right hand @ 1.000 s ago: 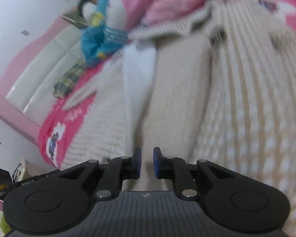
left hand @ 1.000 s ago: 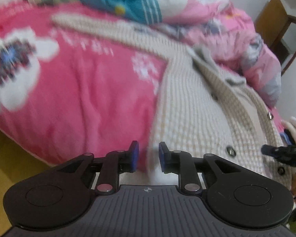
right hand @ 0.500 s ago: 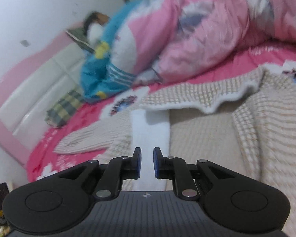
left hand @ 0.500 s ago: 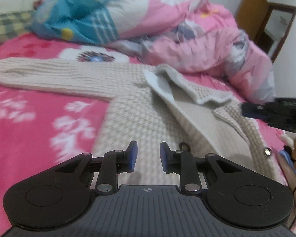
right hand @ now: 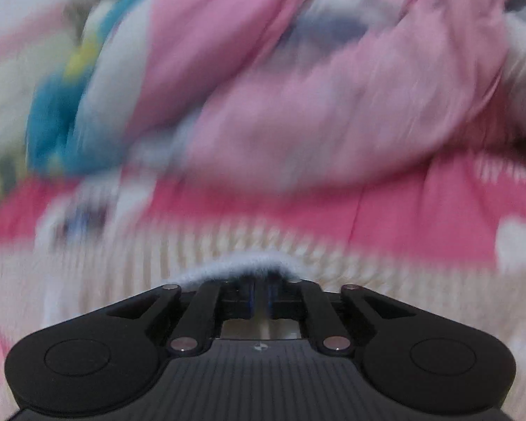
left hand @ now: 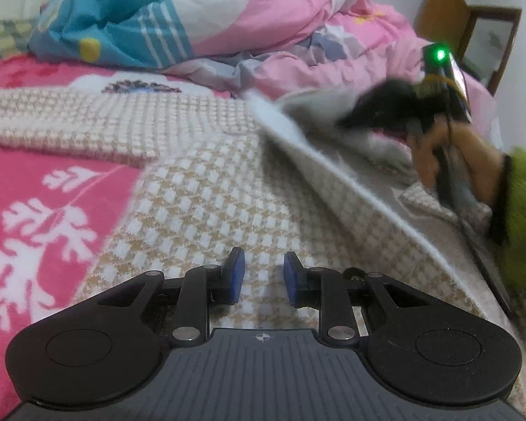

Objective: Fold clothes

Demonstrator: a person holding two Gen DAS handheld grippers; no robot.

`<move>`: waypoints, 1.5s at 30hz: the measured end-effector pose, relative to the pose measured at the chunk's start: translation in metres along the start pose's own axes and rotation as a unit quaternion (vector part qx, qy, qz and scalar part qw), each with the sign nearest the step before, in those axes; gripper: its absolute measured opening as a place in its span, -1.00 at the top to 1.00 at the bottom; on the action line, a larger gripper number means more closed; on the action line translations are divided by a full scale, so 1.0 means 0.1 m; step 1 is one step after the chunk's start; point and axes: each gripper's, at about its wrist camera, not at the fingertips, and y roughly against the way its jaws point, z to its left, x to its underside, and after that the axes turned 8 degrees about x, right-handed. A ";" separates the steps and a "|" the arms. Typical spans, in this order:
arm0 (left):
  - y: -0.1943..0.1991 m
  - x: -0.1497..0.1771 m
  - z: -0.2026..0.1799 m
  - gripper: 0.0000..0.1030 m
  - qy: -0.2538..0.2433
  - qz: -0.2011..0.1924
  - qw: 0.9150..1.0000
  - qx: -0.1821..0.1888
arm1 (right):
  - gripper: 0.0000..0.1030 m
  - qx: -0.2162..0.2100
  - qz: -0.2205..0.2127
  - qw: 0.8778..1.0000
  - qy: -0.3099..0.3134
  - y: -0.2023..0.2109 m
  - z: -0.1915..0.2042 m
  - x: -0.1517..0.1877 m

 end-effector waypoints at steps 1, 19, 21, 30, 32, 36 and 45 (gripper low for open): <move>0.00 0.01 -0.01 0.53 -0.005 -0.001 1.000 -0.002 | 0.95 0.007 -0.012 1.000 -0.016 -0.09 -0.10 -0.12; 0.02 0.02 -0.02 0.52 -0.001 -0.006 1.000 0.002 | 0.44 -0.034 0.161 0.984 -0.075 0.49 -0.37 -0.25; 0.03 0.02 -0.01 0.52 0.002 -0.008 1.000 0.004 | 0.45 -0.052 0.172 0.983 -0.036 0.46 -0.08 -0.17; 0.07 -0.01 0.10 0.52 0.024 -0.011 0.999 0.023 | 0.54 -0.050 0.149 0.984 0.081 -0.17 0.64 0.02; 0.09 -0.02 0.13 0.52 0.029 -0.012 0.999 0.026 | 0.92 0.004 0.172 0.979 0.114 -0.45 0.53 0.21; 0.13 -0.03 0.16 0.51 0.039 -0.015 0.999 0.024 | 1.00 -0.010 0.170 0.985 0.031 -0.43 0.19 0.25; 0.14 -0.05 0.17 0.51 0.044 -0.020 0.999 0.013 | 0.92 -0.030 0.162 0.982 0.090 -0.63 0.83 0.16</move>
